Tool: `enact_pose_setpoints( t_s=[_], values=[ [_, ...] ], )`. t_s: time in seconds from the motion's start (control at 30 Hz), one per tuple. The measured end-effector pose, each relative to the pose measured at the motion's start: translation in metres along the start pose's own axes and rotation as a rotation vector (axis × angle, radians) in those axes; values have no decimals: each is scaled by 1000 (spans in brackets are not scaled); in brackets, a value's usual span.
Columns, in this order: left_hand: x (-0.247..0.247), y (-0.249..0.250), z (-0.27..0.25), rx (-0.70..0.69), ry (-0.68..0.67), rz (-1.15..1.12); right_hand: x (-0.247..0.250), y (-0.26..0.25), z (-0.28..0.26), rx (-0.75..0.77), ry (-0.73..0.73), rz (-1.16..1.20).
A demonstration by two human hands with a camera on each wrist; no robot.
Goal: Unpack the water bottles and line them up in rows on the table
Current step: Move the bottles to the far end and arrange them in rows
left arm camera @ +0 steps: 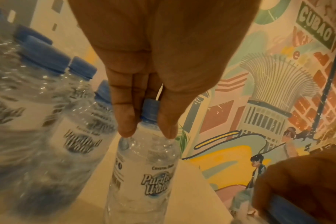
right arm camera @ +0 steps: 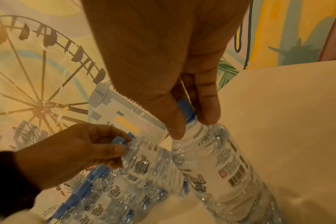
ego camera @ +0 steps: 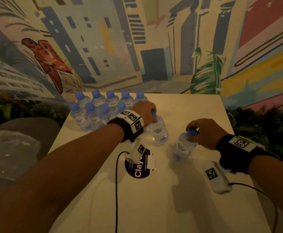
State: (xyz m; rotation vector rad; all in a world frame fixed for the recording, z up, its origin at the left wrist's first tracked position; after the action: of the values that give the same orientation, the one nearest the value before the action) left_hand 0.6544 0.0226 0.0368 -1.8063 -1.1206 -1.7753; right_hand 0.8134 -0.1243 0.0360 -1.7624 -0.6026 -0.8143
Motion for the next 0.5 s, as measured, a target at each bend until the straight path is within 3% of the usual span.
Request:
enact_pose_setpoints(
  t_s=[0.23,0.5],
  values=[
    [12,5,66,-47,-42,135,-3,-4,13,6,-5,25],
    [12,-4,99,-34,-54,232,1,-14,26,43,7,39]
  ],
)
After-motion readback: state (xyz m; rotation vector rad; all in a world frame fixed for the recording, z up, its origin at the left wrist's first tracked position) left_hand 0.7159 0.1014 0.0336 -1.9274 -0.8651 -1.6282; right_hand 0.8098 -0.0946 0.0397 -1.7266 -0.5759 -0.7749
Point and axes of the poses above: each hand's wrist, its own z-axis towards the middle knuckle, its own x-axis out of the back of the hand, y = z × x, the point moved 3 cm from there along z, towards the middle knuckle, and after that the axes turned 9 degrees about z, right-handed, at the moved point
